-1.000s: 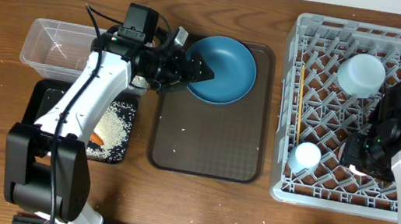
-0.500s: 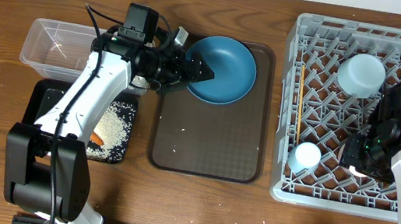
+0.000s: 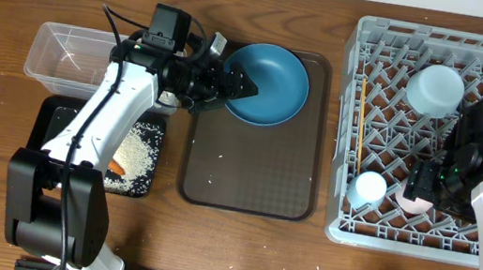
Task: Sort waste into correct bins and load items into the dishwasher rack
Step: 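Carry the pink cup right and lower it into the grey rack, then release the pink cup and move the right gripper left to the teal plate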
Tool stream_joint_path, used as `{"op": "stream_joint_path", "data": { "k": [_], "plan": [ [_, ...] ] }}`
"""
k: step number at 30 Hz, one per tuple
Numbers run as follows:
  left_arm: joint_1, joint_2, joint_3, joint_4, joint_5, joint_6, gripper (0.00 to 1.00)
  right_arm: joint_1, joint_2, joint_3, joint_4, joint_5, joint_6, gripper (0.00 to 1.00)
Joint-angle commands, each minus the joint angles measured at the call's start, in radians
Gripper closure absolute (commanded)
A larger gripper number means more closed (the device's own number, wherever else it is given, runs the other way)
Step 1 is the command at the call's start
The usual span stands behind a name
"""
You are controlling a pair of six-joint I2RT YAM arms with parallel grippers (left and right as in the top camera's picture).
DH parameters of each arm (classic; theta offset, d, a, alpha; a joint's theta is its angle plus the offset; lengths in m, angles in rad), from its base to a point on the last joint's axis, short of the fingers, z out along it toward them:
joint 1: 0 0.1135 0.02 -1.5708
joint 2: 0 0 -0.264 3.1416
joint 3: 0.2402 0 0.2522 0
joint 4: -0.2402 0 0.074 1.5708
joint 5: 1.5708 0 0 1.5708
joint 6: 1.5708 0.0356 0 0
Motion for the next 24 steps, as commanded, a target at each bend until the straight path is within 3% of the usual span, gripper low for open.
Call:
{"op": "stream_joint_path", "data": {
  "k": [1,6,13,16,17,18,24],
  "plan": [
    [0.0,-0.019,0.011,-0.003,-0.013,0.01,0.05,-0.006,0.0,-0.004,0.006,-0.005,0.007,0.23],
    [0.0,-0.019,0.011,-0.003,-0.013,0.01,0.05,-0.006,-0.001,0.008,0.024,-0.068,-0.009,0.25],
    [0.0,-0.019,0.011,-0.003,-0.013,0.01,0.04,-0.003,-0.002,0.071,0.089,-0.364,-0.156,0.23],
    [0.0,-0.019,0.011,-0.003,-0.013,0.01,0.05,-0.003,-0.006,0.078,0.161,-0.575,-0.227,0.13],
    [0.0,-0.019,0.011,-0.003,-0.013,0.01,0.04,-0.003,-0.006,0.078,0.173,-0.618,-0.226,0.03],
    [0.0,-0.019,0.011,-0.003,-0.013,0.01,0.05,-0.003,-0.006,0.078,0.193,-0.661,-0.226,0.01],
    [0.001,-0.019,0.011,0.058,-0.012,-0.059,0.04,0.024,-0.005,0.078,0.286,-0.772,-0.181,0.02]
  ]
}}
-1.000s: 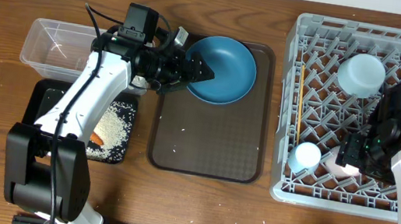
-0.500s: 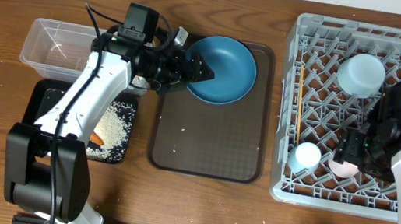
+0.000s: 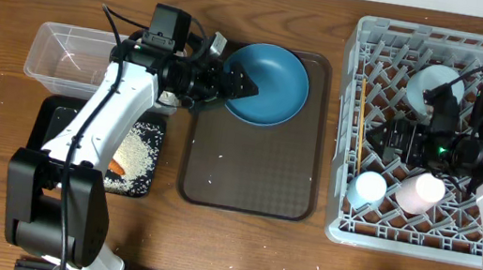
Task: Sort waste into correct bins and load items into the dishwasher rack
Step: 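Release the pink cup and move the right gripper left to the teal plate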
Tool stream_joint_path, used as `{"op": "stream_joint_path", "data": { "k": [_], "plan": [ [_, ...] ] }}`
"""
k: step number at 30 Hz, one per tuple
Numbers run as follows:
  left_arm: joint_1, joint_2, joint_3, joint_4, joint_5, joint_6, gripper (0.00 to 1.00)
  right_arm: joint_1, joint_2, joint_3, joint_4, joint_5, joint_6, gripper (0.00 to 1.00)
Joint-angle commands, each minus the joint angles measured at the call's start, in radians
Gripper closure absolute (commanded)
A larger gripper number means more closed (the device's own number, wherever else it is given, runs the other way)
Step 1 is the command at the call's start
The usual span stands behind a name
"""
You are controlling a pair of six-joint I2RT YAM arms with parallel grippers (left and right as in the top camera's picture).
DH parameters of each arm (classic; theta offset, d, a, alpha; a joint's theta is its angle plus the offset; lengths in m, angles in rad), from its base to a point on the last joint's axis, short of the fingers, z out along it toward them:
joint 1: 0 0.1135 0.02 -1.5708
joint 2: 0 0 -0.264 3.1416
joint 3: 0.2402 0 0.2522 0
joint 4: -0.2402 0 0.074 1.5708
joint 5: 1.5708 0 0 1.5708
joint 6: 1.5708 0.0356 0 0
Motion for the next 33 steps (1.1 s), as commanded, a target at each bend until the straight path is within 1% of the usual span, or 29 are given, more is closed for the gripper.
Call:
{"op": "stream_joint_path", "data": {
  "k": [1,4,5,8,10,12,14,17,18,21,23,26,31,33],
  "plan": [
    [0.001,-0.019,0.011,0.05,-0.012,-0.048,0.04,0.035,-0.003,0.019,0.024,-0.118,0.004,0.05],
    [0.001,-0.019,0.011,0.066,-0.012,-0.049,0.04,0.1,-0.002,0.019,0.068,-0.061,0.012,0.15],
    [0.004,-0.019,0.011,0.109,-0.011,-0.05,0.04,0.123,-0.002,0.019,0.087,-0.027,0.026,0.17],
    [0.037,-0.019,0.012,0.195,-0.011,-0.052,0.04,0.218,-0.001,0.019,0.156,0.073,0.064,0.19],
    [0.079,-0.021,0.013,0.229,-0.011,-0.099,0.04,0.288,0.002,0.019,0.206,0.116,0.064,0.2],
    [0.137,-0.028,0.013,0.253,-0.006,-0.145,0.04,0.358,0.01,0.019,0.261,0.169,0.064,0.23],
    [0.206,-0.04,0.013,0.266,0.003,-0.17,0.04,0.427,0.023,0.019,0.321,0.236,0.065,0.31],
    [0.317,-0.06,0.013,0.273,0.052,-0.18,0.04,0.513,0.05,0.019,0.402,0.337,0.068,0.51],
    [0.352,-0.067,0.013,0.273,0.068,-0.18,0.04,0.536,0.061,0.019,0.428,0.36,0.068,0.55],
    [0.467,-0.089,0.013,0.272,0.108,-0.18,0.04,0.59,0.103,0.019,0.512,0.391,0.068,0.6],
    [0.54,-0.097,0.013,0.272,0.133,-0.18,0.04,0.615,0.14,0.019,0.571,0.393,0.068,0.62],
    [0.629,-0.097,0.013,0.268,0.155,-0.18,0.04,0.641,0.204,0.019,0.661,0.393,0.068,0.62],
    [0.723,-0.097,0.013,0.269,0.149,-0.18,0.04,0.658,0.311,0.019,0.779,0.399,0.068,0.56],
    [0.748,-0.097,0.013,0.269,0.147,-0.18,0.04,0.666,0.356,0.019,0.823,0.399,0.071,0.5]
  ]
}}
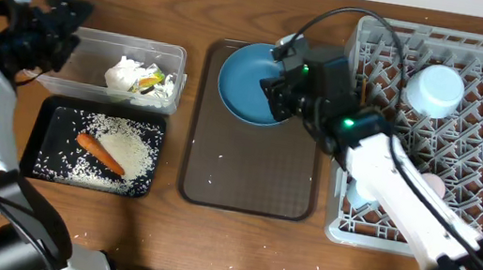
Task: Sort waste into correct bins and load items into the dishwasher rack
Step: 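Release the pink cup and move the right gripper left to the teal plate, then grasp the rim of the teal plate with the right gripper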
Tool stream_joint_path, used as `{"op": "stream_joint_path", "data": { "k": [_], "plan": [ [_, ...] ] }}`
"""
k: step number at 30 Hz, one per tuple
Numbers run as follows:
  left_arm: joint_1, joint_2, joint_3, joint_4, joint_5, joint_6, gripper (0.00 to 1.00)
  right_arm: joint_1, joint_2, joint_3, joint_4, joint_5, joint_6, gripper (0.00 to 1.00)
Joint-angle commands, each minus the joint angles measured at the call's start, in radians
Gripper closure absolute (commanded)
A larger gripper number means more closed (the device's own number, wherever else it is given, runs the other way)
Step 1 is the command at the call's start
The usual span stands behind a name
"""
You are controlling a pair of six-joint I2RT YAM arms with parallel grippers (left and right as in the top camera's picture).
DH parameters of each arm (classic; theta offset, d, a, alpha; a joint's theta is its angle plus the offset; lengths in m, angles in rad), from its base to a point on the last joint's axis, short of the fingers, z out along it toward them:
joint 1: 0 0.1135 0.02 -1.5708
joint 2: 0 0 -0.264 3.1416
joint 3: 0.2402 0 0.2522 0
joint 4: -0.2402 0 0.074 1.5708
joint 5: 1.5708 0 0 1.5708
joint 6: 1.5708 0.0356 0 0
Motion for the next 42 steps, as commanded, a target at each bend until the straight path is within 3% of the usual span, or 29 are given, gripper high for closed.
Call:
{"op": "stream_joint_path", "data": {
  "k": [1,3,6,18,29,34,38,41,42],
  "plan": [
    [0.037,-0.013,0.013,0.0,0.024,-0.004,0.04,0.02,0.064,0.013,0.048,0.016,0.004,0.48],
    [0.051,-0.013,0.013,0.0,0.024,-0.004,0.04,0.035,0.108,0.013,0.092,0.015,0.003,0.38],
    [0.061,-0.013,0.013,0.0,0.024,-0.004,0.04,0.058,0.154,0.013,0.134,0.015,0.003,0.33],
    [0.062,-0.013,0.012,0.0,0.024,-0.004,0.04,0.188,0.246,0.013,0.279,0.126,-0.062,0.32],
    [0.062,-0.013,0.012,0.0,0.024,-0.004,0.04,0.215,0.336,0.013,0.236,0.202,-0.117,0.32],
    [0.062,-0.013,0.012,0.0,0.024,-0.004,0.04,0.215,0.36,0.013,0.198,0.202,-0.117,0.38],
    [0.062,-0.013,0.012,0.0,0.024,-0.004,0.04,0.215,0.36,0.013,0.17,0.202,-0.117,0.5],
    [0.062,-0.013,0.012,0.0,0.024,-0.004,0.04,0.215,0.359,0.013,0.148,0.202,-0.117,0.64],
    [0.062,-0.013,0.012,0.0,0.024,-0.004,0.04,0.215,0.359,0.013,0.138,0.202,-0.117,0.72]
  ]
}}
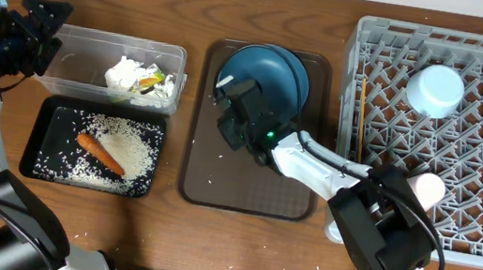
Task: Sort waste into correct bins and load items into the dishwasher rack
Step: 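Grasp the rim of the teal plate with the right gripper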
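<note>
A blue bowl (274, 71) sits at the back of the brown tray (248, 188) and looks tilted, showing a second rim on its right. My right gripper (226, 87) reaches across the tray from the right and is shut on the bowl's lower left rim. Far left, my left gripper (47, 13) hangs open beside the left end of the clear bin (84, 45), holding nothing. The grey dishwasher rack (456, 222) on the right holds a white cup (435, 88) and a pink cup (429, 188).
Crumpled paper waste (142, 79) lies in the clear bin. In front of it, a black tray (42, 150) holds scattered rice and a carrot (101, 154). A thin yellow stick (359, 114) lies along the rack's left side. My right arm spans the tray's right half.
My right gripper was at the bowl's right rim and is now at its lower left rim. The bowl now looks tilted and sits slightly further right. My left gripper has moved a little left.
At first my left gripper was at the bowl's left rim and my right gripper was low in the rack by the pink cup. Then the right gripper had left the cup. Later the left arm was by the clear bin, and the right gripper reached the bowl.
</note>
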Tool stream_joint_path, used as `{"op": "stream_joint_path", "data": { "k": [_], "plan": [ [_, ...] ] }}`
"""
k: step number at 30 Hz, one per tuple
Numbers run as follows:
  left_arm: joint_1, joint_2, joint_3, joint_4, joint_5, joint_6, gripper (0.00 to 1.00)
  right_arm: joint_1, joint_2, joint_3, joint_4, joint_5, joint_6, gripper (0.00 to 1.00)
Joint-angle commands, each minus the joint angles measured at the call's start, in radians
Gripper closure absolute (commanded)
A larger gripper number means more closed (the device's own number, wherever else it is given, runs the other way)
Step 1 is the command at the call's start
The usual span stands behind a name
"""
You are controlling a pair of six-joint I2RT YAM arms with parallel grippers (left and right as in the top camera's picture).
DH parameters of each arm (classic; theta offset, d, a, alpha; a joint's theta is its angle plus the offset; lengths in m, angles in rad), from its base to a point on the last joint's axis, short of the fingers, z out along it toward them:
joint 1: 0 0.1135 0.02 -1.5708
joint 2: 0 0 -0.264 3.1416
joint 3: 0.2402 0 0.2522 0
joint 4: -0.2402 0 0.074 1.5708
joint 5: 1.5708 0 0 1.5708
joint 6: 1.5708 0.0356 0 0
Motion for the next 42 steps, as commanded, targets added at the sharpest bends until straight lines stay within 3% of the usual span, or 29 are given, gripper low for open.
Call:
{"op": "stream_joint_path", "data": {
  "k": [1,4,10,18,20,25,30,36,42],
  "plan": [
    [0.003,-0.013,0.012,0.002,0.013,-0.004,0.04,0.011,0.008,0.012,-0.021,0.008,0.004,0.77],
    [0.003,-0.013,0.012,0.002,0.013,-0.004,0.04,0.011,0.008,0.012,-0.05,0.008,0.004,0.9],
    [0.003,-0.013,0.012,0.002,0.013,-0.004,0.04,0.012,-0.01,0.012,-0.133,0.007,0.004,0.9],
    [0.003,-0.013,0.012,0.002,0.013,-0.004,0.04,0.013,-0.145,0.012,-0.281,0.006,0.006,0.79],
    [0.003,-0.013,0.012,0.002,0.013,-0.004,0.04,0.012,-0.185,0.012,-0.319,0.005,0.021,0.69],
    [0.003,-0.013,0.012,0.002,0.013,-0.004,0.04,0.012,-0.243,0.012,-0.414,-0.024,0.023,0.57],
    [0.003,-0.013,0.012,0.002,0.013,-0.004,0.04,0.013,-0.229,0.012,-0.397,-0.043,0.023,0.48],
    [0.003,-0.013,0.012,0.002,0.013,-0.004,0.04,0.014,-0.159,0.012,-0.319,-0.073,0.023,0.48],
    [0.003,-0.013,0.012,0.002,0.013,-0.004,0.04,0.014,-0.078,0.012,-0.265,-0.068,0.023,0.55]
  ]
}}
